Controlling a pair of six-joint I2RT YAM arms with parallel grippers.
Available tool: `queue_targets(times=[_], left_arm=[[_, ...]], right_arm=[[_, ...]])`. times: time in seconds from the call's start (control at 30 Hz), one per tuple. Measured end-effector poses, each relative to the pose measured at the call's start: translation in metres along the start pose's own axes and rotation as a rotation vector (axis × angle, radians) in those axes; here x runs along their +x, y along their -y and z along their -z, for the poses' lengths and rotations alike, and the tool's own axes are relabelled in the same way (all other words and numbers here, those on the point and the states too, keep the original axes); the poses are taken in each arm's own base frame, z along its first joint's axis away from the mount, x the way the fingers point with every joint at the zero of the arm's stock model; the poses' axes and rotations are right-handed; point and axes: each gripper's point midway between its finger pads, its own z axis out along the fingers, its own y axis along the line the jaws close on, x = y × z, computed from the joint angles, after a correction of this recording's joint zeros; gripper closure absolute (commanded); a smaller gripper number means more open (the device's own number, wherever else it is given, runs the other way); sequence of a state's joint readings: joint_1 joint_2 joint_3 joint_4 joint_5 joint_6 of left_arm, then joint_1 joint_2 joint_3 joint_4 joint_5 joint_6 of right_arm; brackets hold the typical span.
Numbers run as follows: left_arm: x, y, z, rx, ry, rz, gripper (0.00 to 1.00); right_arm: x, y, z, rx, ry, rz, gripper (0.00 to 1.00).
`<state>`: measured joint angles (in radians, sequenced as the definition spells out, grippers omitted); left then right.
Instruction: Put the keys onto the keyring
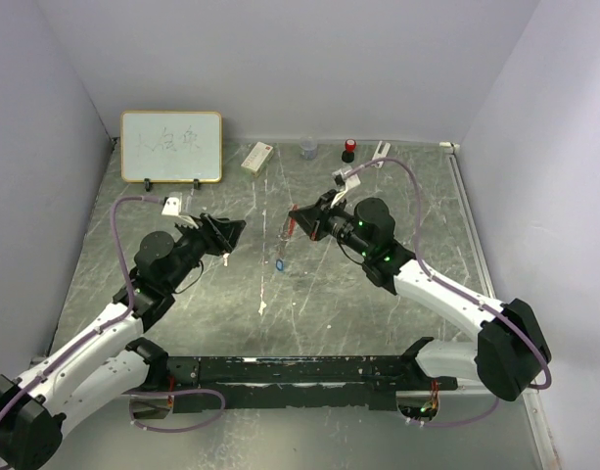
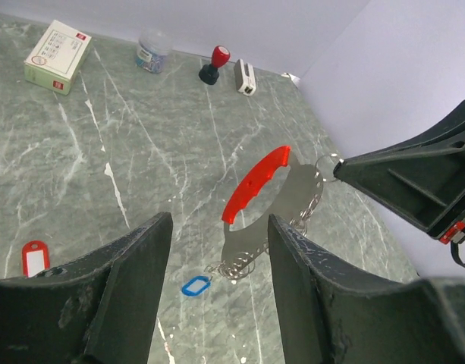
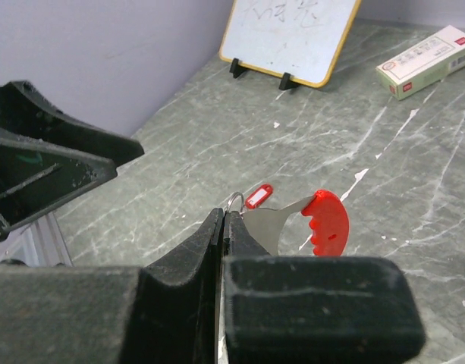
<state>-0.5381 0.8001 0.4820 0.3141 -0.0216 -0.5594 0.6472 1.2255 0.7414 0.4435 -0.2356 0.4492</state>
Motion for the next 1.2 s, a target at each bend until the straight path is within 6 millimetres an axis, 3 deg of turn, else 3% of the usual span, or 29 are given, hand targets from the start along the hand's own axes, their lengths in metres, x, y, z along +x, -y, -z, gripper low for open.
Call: queue_targets(times=[0.3, 0.63, 1.2], left_arm=[[0.002, -0.006, 0.000, -0.038, -0.008, 0.017, 0.36], [-0.006, -0.008, -0.001, -0.071, -0.004, 0.023, 0.35], [-0.008, -0.010, 0.005, -0.088, -0.003, 0.025, 0.35]], right_arm=[[-0.027, 0.005, -0.004, 0.080, 0.046, -0.050, 1.00], [-0.019, 0.014, -0.003, 0.139, 0.015, -0.092, 1.00], [-0.048, 0.009, 0.001, 0.187, 0.081, -0.214, 1.00]])
